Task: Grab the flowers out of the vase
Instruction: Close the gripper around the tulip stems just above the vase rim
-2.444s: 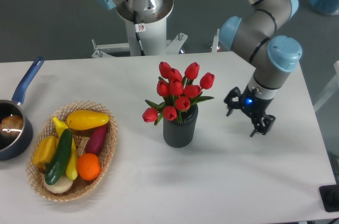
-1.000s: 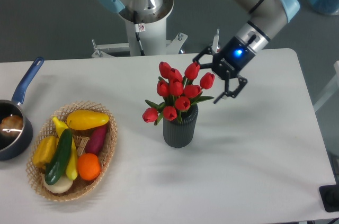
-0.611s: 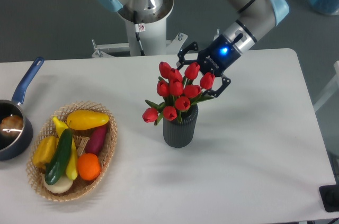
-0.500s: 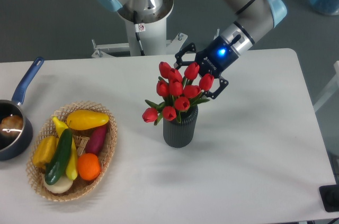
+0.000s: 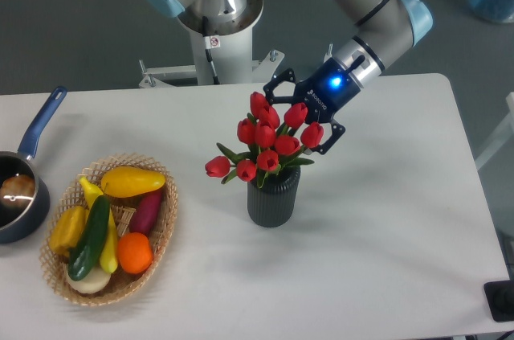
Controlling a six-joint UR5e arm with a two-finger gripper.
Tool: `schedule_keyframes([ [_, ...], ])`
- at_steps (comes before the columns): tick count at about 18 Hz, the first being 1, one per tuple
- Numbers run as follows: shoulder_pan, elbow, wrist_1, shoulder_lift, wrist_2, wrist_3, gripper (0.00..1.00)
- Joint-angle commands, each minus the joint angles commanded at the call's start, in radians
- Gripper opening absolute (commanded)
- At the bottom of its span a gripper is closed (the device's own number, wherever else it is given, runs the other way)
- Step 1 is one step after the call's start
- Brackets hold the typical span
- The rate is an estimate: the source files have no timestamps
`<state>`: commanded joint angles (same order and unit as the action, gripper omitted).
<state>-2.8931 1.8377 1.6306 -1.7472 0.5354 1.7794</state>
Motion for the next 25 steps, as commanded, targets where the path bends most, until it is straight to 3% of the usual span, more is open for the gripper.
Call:
schedule_keyframes([
  [2,-0.003,0.0,0.0,-0.005,-0.023,0.0,0.71],
  [5,-0.018,-0.003,-0.003,-0.023,-0.025,0.002,0.73],
  [7,-0.02,-0.014,-0.003,-0.032,-0.025,0.0,0.8],
  [16,-0.018,-0.014,-0.003,-0.034,-0.026,0.0,0.77],
  [20,-0.017,-0.012,-0.003,-0.034,-0.026,0.0,0.59],
  [25,-0.021,-0.012,-0.005,-0.034,-0.028,0.009,0.17],
])
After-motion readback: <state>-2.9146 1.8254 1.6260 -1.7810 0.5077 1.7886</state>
